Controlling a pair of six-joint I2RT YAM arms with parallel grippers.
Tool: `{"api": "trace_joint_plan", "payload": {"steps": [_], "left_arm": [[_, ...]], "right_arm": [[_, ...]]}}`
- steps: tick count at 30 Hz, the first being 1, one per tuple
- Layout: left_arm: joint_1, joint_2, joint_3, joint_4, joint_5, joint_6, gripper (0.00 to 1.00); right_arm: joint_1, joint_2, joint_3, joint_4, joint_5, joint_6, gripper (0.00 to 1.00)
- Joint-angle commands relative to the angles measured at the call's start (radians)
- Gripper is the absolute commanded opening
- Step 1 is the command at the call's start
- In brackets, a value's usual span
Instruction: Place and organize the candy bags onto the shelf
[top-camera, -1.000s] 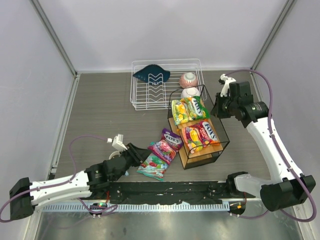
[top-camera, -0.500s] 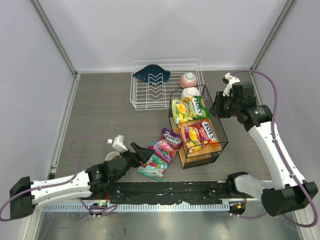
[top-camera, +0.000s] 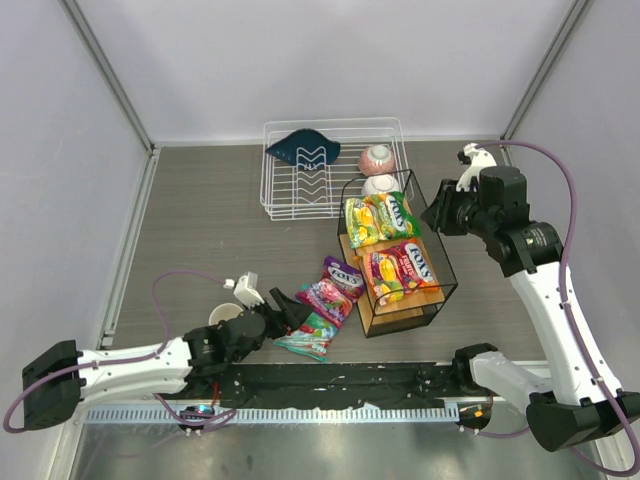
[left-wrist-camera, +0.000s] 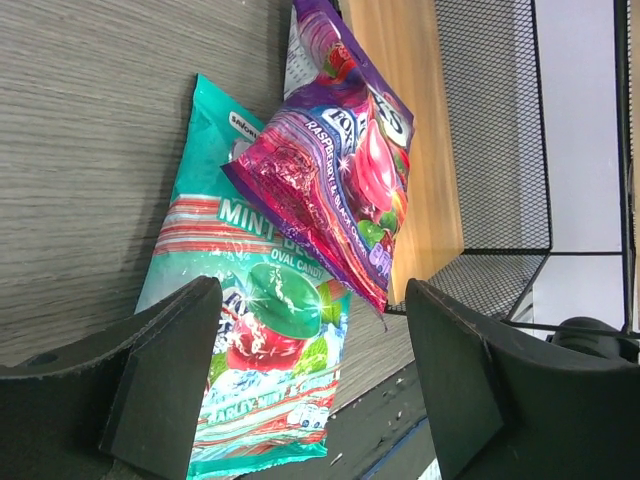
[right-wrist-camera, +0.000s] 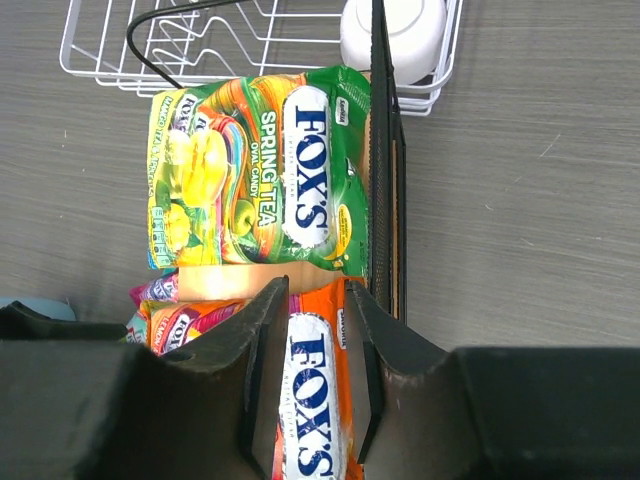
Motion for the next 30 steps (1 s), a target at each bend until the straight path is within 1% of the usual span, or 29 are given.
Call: {"api": "trace_joint_plan", "payload": {"steps": [1,4,6,10,18,22,24,27,30], "left_arm": [[-0.004,-0.023,0.024,-0.049,-0.002,-0.005,0.79],[-0.004,-0.046,0.047,-0.169,-0.018,0.017,0.79],[-0.004,-0.059,0.058,-0.213,-0.024,0.021,0.78],[-0.004,-0.055,0.107,-0.356,-0.035,0.041,0.77],[-0.004,0.008,0.177,-0.519,-0.070,0.055,0.77],[-0.004,0.034,0.196,-0.633,-0.102,0.006,0.75],[-0.004,0.036,0.194,-0.666,-0.113,-0.030,0.75],[-0.004,0.023,0.193,-0.750,-0.145,-0.086,0.74],[-0.004,-0.004,0.191,-0.799,-0.176,-0.116,0.75]], "right_arm": [[0.004,-0.019,0.038,0.045,-0.017,0.013,0.35],[0.004,-0.024,0.029,0.051,-0.022,0.013,0.35],[0.004,-0.025,0.023,0.056,-0.023,0.013,0.35],[0.002,-0.022,0.022,0.059,-0.023,0.010,0.35],[0.002,-0.018,0.009,0.068,-0.039,0.004,0.36],[0.004,-0.016,0.003,0.068,-0.042,-0.002,0.36],[0.004,-0.018,-0.005,0.073,-0.045,-0.001,0.36],[0.004,-0.016,-0.014,0.082,-0.052,-0.002,0.36],[0.004,-0.015,-0.022,0.088,-0.055,-0.005,0.36]]}}
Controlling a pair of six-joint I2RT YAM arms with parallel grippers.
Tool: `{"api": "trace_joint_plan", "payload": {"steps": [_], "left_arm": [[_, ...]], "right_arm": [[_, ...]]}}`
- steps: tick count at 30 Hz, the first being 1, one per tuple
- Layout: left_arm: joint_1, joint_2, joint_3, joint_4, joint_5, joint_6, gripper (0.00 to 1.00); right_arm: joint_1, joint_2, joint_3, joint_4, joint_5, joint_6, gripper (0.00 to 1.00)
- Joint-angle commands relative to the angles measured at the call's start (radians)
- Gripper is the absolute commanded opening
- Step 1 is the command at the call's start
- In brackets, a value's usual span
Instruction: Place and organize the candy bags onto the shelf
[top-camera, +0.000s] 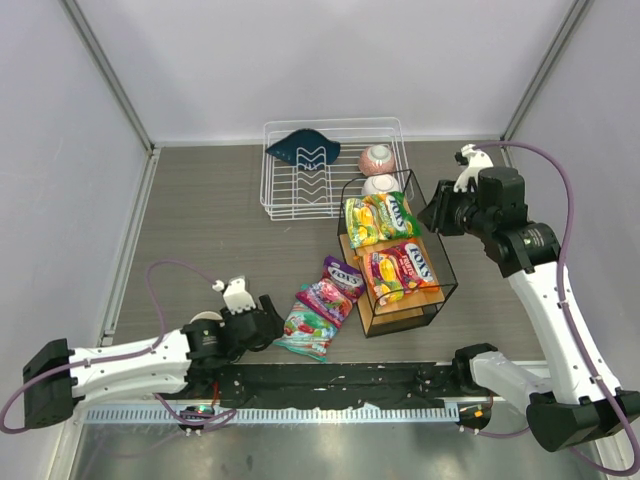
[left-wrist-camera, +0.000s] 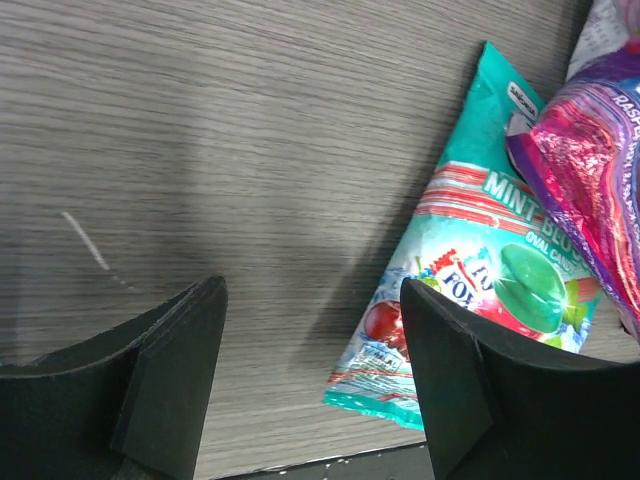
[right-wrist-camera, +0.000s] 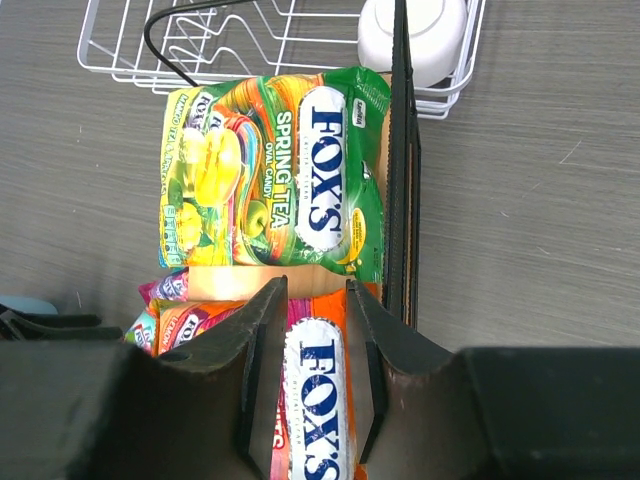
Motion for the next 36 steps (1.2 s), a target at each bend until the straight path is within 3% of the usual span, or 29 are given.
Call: {"api": "trace_joint_plan", "payload": {"steps": [1,6,12,24,36], "left_arm": [[-0.004,-0.039,0.027,-0.169,-0.094,-0.093,0.75],[-0.004,-0.110,0.020,-0.211,-0.123,-0.100,0.77],[-0.004,-0.133,-0.055,0.121,-0.051,0.031,0.78],[-0.004,0.224,-0.066,0.628,0.091,0.072,0.84],[-0.004,0.395,-0.097,0.858,0.073,-0.009,0.86]], "right_arm": [[0.002,-0.008,-0.007,0.052,-0.019,-0.004,0.36],[0.002,-0.005,-0.024,0.060,-0.019,-0.007,0.36],[0.002,-0.007,-0.039,0.064,-0.019,-0.009,0.36],[0.004,-0.022,-0.045,0.043,-0.002,-0.032,0.39],[0.004,-0.024,-0.045,0.026,0.005,-0.045,0.40]]}}
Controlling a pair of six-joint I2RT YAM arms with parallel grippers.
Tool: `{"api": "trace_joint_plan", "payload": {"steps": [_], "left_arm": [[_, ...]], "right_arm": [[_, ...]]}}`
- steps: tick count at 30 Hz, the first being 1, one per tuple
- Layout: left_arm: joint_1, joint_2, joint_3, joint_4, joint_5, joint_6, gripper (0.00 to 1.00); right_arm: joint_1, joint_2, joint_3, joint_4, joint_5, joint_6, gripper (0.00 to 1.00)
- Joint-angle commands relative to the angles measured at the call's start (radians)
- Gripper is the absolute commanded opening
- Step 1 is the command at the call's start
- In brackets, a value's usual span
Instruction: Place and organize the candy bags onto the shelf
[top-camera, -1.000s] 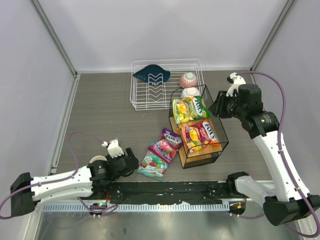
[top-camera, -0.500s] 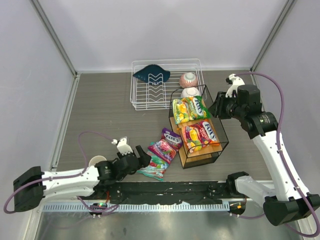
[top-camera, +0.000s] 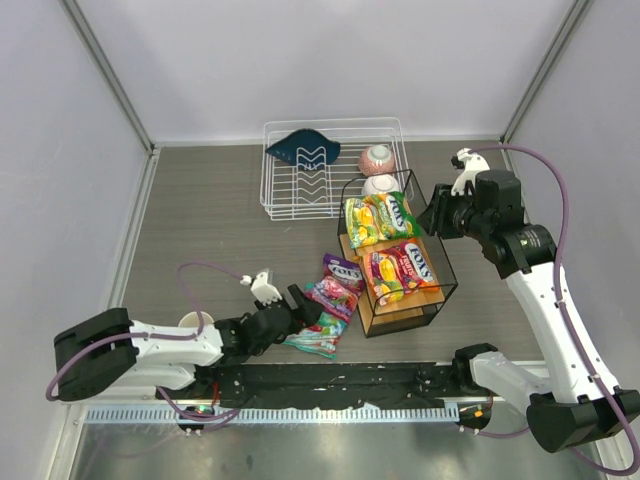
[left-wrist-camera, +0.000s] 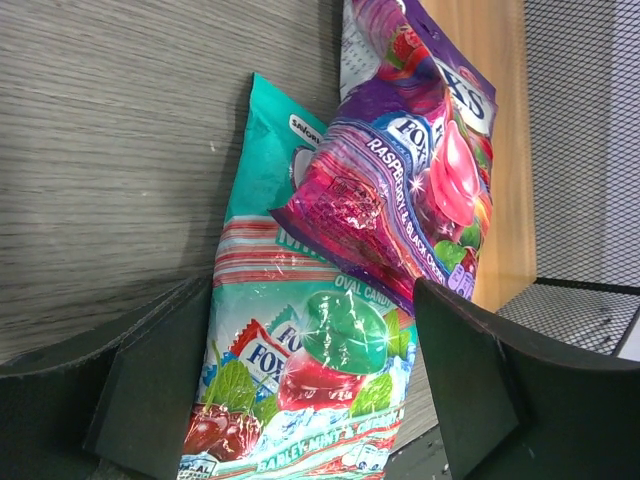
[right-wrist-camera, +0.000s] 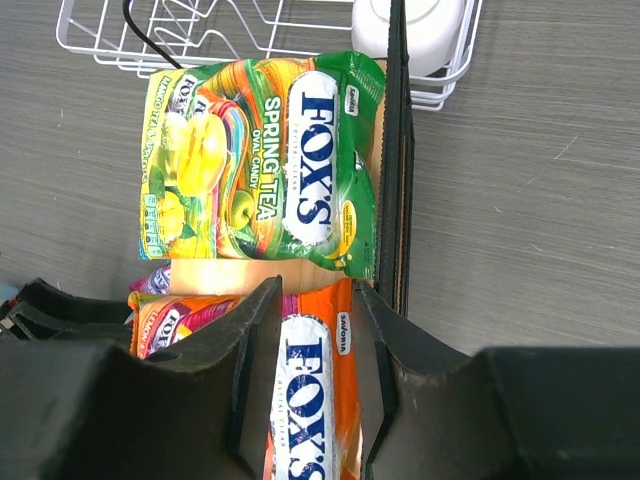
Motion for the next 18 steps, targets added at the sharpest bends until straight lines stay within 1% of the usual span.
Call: {"api": "trace_joint_plan", "payload": {"steps": [1,5,10,14,18], "left_arm": [[-0.004,0.039,-0.033,0.075,0.008,-0.040,0.86],[-0.004,0.040,-0.033,0.072,-0.007,-0.040,0.85],[-0.004,0.010,-0.047,0.045,-0.052,-0.057,0.81],[0.004,-0.052,-0.081,-0.022,-0.102,-0.094,0.79],[0.032,-0.160,-0.099,-0.078,-0.115,-0.094,0.78]], "right_arm": [[0.004,-0.020,-0.004,0.013,0.007,-0.016,0.40],[0.004,-0.018,-0.005,0.010,0.007,-0.020,0.40],[0.004,-0.018,-0.005,0.010,0.003,-0.020,0.40],[0.004,-0.017,-0.004,0.010,0.003,-0.021,0.40],[0.004,-0.014,-0.005,0.010,0.000,-0.021,0.40]]}}
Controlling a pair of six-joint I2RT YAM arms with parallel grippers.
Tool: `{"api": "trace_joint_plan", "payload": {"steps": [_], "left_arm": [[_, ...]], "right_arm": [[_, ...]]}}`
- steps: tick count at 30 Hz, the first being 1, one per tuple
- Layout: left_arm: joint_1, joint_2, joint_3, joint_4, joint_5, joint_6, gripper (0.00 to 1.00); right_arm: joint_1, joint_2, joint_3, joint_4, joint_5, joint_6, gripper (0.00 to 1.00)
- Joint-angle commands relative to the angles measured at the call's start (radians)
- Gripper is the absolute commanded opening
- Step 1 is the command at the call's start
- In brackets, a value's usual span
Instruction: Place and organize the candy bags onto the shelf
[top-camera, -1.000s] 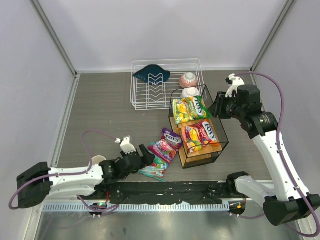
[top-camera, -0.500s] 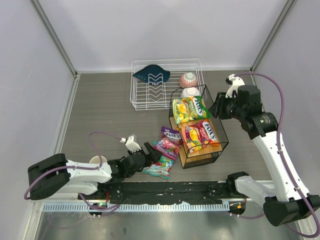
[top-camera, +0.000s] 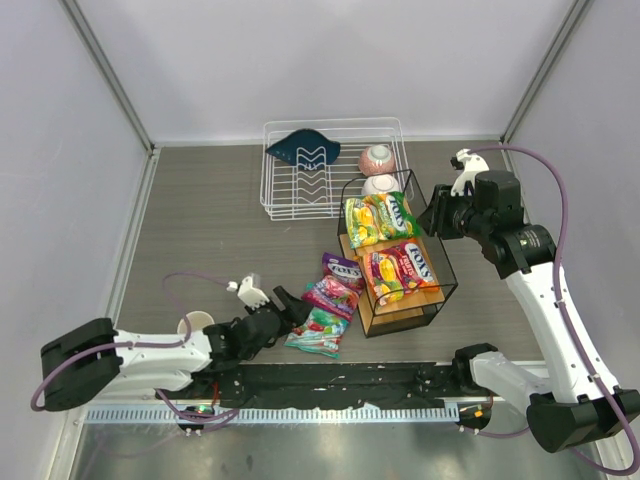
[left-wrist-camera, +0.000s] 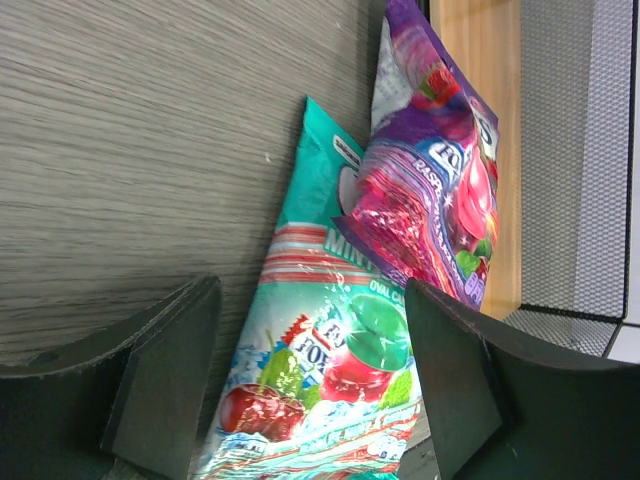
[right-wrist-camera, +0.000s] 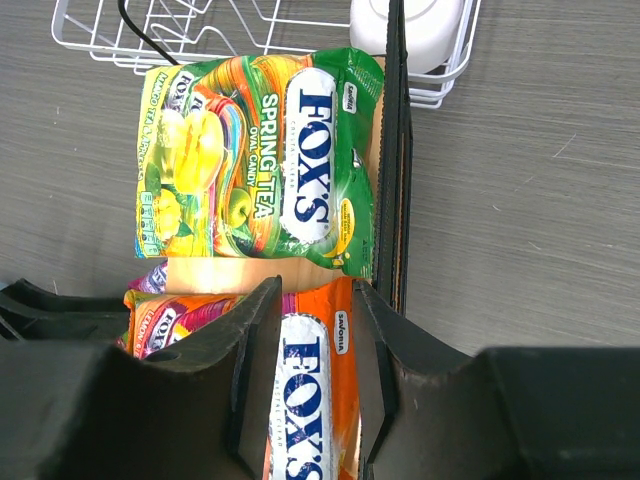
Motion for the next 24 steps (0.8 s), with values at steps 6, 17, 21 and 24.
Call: {"api": "trace_joint_plan", "payload": {"steps": [6,17,21,24], "left_arm": [[0.036,-0.210,-0.045,-0.104,-0.072,0.045,0.79],[0.036,-0.272,-0.024,-0.041,0.014,0.089,0.87],[0.036,-0.189,-0.022,0.008,0.042,0.060,0.87],[0.036,-0.134,-0.019,0.074,0.060,0.054,0.87]], "right_arm": [[0.004,-0.012,-0.009,0.017,-0.010,-0.012,0.40],[0.004,-0.014,-0.016,0.020,-0.010,-0.008,0.40],[0.002,-0.018,-0.019,0.022,-0.012,-0.008,0.40],[0.004,-0.024,-0.019,0.017,-0.006,-0.010,0.40]]}}
